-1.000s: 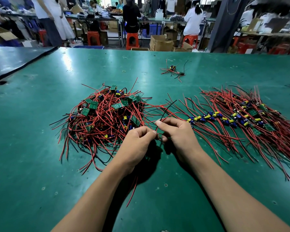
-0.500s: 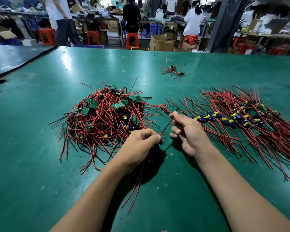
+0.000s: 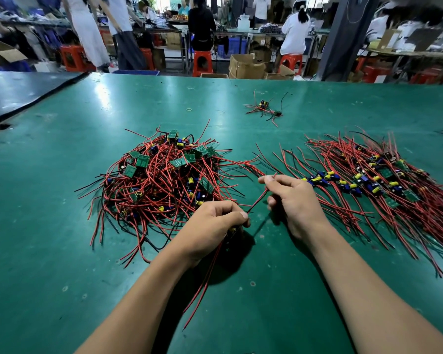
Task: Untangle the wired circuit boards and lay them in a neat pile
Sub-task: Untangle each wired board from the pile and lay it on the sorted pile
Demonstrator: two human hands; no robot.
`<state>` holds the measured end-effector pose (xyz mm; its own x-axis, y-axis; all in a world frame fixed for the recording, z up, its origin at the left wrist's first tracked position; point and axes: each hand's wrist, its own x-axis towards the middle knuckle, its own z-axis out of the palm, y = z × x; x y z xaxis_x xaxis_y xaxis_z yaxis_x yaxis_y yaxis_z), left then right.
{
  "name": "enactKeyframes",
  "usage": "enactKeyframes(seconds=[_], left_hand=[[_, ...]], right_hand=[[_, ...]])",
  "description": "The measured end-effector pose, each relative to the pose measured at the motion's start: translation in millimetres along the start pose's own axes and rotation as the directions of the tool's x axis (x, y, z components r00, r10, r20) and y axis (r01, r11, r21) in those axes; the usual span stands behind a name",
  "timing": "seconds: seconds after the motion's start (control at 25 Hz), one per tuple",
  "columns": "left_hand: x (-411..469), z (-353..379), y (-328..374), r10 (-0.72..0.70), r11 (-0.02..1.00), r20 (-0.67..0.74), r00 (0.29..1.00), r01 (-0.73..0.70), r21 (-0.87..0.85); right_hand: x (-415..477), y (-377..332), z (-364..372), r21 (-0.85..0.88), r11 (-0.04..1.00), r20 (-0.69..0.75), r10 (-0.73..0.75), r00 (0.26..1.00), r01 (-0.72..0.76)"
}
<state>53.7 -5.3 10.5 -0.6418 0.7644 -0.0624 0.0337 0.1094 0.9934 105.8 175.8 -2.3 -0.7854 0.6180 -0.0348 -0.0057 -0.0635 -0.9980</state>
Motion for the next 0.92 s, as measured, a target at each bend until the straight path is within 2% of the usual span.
enactKeyframes(seconds=[0.08,0.2,0.56,0.64,0.68,0.76,0.8,0.92], left_hand=[[-1,0,1,0.005,1.0,0.024,1.0,-0.006,0.011],[-2,-1,2,0.015,1.0,0.046,0.999,-0.015,-0.003],[-2,-4,3,-0.017,0.997,0.043,0.999,0.021,-0.081],[-2,-4,3,-0.026,0.994,0.015,1.0,0.028,-0.103],[-1,-3,2,-0.035,0.992,-0.012,0.999,0.033,-0.122],[0,-1,1,-0.058,0.985,-0.072,0.996,0.046,-0.166],[1,-1,1,-0.072,0.979,-0.094,0.993,0.053,-0.196],[3,-1,1,-0.126,0.95,-0.117,0.985,0.086,-0.3]], right_hand=[[1,3,-1,-0.088,0.992,-0.044,-0.099,0.994,0.095],[3,3,-3,-0.062,0.99,-0.079,-0.131,0.988,0.126],[5,5,-6,-0.294,0.921,-0.159,-0.309,0.938,0.253],[5,4,-5,-0.18,0.959,-0.162,-0.248,0.955,0.218],[4,3,-4,-0.048,0.985,-0.154,-0.171,0.973,0.166],[1,-2,-1,0.238,0.971,-0.071,0.011,0.997,0.006],[0,-4,0,0.3,0.952,-0.004,0.067,0.998,-0.063],[-4,-6,4,0.257,0.952,0.218,0.112,0.97,-0.168]])
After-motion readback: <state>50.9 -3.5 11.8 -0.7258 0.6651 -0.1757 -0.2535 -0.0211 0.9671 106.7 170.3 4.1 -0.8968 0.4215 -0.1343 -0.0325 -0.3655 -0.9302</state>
